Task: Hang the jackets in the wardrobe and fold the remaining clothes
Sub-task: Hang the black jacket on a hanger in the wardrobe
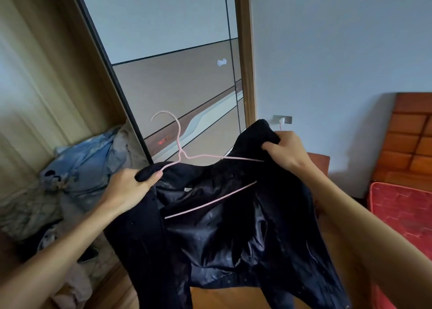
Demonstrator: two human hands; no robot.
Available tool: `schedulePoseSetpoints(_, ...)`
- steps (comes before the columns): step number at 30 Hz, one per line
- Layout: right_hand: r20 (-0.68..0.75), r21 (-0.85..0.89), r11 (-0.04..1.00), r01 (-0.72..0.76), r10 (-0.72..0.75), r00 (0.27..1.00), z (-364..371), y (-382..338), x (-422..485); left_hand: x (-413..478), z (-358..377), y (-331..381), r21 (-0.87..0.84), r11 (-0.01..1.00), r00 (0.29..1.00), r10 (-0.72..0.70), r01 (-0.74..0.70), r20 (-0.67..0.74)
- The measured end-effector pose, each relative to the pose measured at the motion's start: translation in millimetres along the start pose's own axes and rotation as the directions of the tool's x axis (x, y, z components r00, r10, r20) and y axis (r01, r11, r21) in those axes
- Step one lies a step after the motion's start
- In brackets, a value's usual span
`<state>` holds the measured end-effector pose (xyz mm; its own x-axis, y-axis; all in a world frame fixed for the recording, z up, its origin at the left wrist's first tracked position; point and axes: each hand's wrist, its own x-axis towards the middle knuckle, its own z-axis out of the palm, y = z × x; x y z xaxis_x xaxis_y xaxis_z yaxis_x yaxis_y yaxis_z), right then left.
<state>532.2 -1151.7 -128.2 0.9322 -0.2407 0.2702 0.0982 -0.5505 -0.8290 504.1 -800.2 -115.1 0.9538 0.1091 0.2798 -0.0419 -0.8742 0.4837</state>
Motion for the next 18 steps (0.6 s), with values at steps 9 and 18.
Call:
schedulePoseSetpoints(9,0.045,0.085,0.981,0.172,-0.176,0.983,54.6,-41.8,-35.0,-19.7,25.5,40.3,-0.229,0.971,0.992,-0.044,0.069,0.115)
schedulePoseSetpoints(18,0.392,0.073,0.873,0.483,-0.471,0.791,59.4,-74.5,-52.8,-4.6,22.8,45.8,-0.577,0.814,0.995,-0.095,0.071,-0.011)
